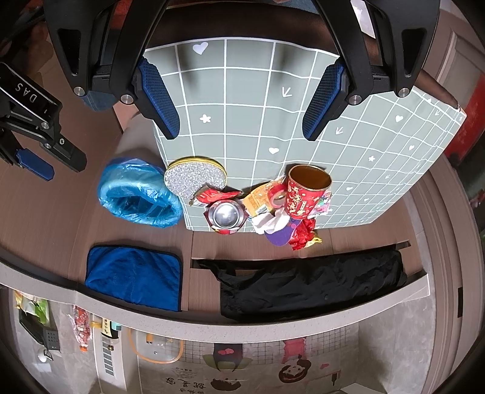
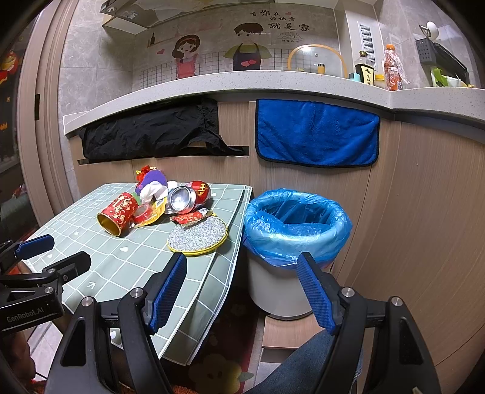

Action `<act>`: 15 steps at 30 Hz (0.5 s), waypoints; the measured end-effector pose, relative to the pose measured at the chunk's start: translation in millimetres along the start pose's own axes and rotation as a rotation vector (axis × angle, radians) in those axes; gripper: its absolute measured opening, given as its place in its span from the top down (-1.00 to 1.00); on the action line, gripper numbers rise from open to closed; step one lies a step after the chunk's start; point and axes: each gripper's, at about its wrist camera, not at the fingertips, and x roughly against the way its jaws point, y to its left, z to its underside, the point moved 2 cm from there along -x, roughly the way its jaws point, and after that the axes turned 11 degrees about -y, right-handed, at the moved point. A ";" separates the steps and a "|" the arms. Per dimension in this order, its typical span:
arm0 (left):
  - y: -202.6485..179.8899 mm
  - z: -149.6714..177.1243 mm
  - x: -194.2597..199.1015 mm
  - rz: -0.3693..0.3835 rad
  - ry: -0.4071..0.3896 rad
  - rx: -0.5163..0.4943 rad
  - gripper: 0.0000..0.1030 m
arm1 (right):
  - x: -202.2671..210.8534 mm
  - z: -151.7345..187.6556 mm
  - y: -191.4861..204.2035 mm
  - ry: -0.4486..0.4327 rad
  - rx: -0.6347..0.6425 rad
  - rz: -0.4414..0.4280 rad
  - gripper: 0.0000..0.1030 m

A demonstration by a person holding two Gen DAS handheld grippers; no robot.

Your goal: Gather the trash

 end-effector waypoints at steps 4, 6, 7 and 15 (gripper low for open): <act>1.6 -0.3 0.5 -0.005 -0.001 0.003 -0.61 | -0.1 -0.2 0.2 0.000 0.000 -0.001 -0.41; 1.9 0.3 0.9 -0.006 -0.002 0.005 -0.61 | 0.1 -0.4 0.3 0.000 0.001 0.000 -0.41; 2.1 0.2 1.2 -0.005 -0.003 0.005 -0.60 | 0.1 -0.4 0.3 0.000 0.000 0.001 -0.41; 2.8 -0.9 2.5 0.003 -0.010 0.003 -0.58 | 0.1 -0.8 -0.2 0.001 0.000 -0.001 -0.41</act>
